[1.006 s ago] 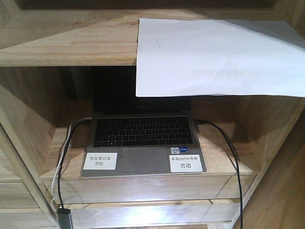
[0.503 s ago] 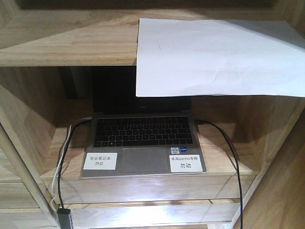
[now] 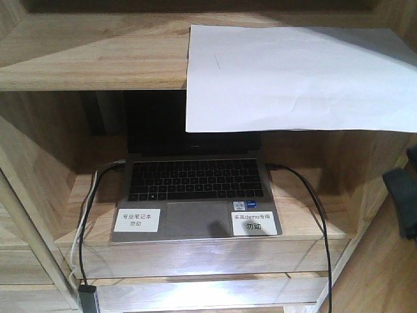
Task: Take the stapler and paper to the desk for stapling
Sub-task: 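Reach the right gripper to the white paper sheet and grasp its edge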
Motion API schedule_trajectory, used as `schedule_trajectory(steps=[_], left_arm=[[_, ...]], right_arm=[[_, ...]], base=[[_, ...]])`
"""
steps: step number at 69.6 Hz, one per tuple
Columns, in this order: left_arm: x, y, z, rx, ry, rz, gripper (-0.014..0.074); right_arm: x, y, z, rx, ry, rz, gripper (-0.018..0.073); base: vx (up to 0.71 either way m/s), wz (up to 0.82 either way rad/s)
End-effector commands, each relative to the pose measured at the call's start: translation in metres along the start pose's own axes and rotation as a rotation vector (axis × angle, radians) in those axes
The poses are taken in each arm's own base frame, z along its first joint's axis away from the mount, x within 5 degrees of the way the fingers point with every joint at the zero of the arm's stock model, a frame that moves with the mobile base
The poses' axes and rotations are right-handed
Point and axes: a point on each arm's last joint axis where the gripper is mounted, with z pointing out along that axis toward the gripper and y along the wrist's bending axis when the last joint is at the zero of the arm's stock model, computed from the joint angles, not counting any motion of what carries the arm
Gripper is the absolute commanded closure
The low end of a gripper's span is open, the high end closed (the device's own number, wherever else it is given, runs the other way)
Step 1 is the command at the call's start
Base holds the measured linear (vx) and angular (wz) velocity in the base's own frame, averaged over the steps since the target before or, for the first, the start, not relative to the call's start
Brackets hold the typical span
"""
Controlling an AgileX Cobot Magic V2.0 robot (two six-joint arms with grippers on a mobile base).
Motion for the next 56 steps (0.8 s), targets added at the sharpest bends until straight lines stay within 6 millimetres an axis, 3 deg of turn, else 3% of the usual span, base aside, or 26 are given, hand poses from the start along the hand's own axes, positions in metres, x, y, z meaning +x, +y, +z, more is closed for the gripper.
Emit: schedule_trajectory(steps=[1, 26, 45, 56], left_arm=[[-0.018, 0.004, -0.003, -0.027, -0.128, -0.015, 0.0603], [-0.018, 0.004, -0.003, -0.027, -0.128, -0.015, 0.0603], [-0.018, 0.004, -0.003, -0.027, -0.128, -0.015, 0.0603], [-0.018, 0.004, -0.003, -0.027, -0.128, -0.015, 0.0603]], right_arm=[[-0.008, 0.013, 0.016, -0.108, 0.002, 0.005, -0.0008], [-0.019, 0.003, 0.058, -0.104, 0.047, 0.040, -0.0008], [-0.030, 0.009, 0.083, -0.161, 0.046, 0.035, -0.0005], [-0.033, 0.010, 0.090, -0.186, 0.040, 0.039, 0.0101]], base=[[0.00, 0.00], [0.00, 0.00], [0.00, 0.00], [0.00, 0.00]])
